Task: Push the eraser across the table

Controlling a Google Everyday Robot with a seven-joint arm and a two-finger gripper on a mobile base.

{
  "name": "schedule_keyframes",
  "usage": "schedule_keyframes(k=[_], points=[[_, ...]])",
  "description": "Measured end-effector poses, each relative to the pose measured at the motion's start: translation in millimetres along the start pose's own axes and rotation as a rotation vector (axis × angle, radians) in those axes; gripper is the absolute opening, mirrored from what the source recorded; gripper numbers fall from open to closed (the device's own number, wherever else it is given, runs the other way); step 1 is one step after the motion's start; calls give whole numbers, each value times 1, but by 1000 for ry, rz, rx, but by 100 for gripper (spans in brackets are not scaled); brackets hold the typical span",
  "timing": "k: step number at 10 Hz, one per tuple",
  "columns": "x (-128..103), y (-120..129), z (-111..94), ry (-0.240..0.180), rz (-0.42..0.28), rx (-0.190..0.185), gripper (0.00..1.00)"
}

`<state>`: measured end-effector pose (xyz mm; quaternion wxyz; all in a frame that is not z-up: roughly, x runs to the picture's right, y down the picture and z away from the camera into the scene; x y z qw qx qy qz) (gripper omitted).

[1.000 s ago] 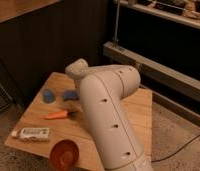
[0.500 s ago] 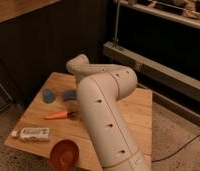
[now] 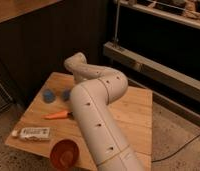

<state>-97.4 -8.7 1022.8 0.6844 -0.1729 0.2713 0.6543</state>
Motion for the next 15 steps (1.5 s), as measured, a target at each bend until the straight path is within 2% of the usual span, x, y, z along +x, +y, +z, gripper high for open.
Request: schedule_keyframes(k=[1,2,4,5,6,8,9,15], points=[[-15,2,-2,-27,-2,3,36],[-37,1,-13,-76,0,10,36],[-86,-1,-73,-230,19,28,36],[-97,-5,-92,-272,27,32,36],[-119,-18,-144,-372,47,54,44],[-133,-36,-204,-459,62,80,64],[-134,-41,-205,-460,65,85,67],[-133,-39,-204,-459,62,85,67]])
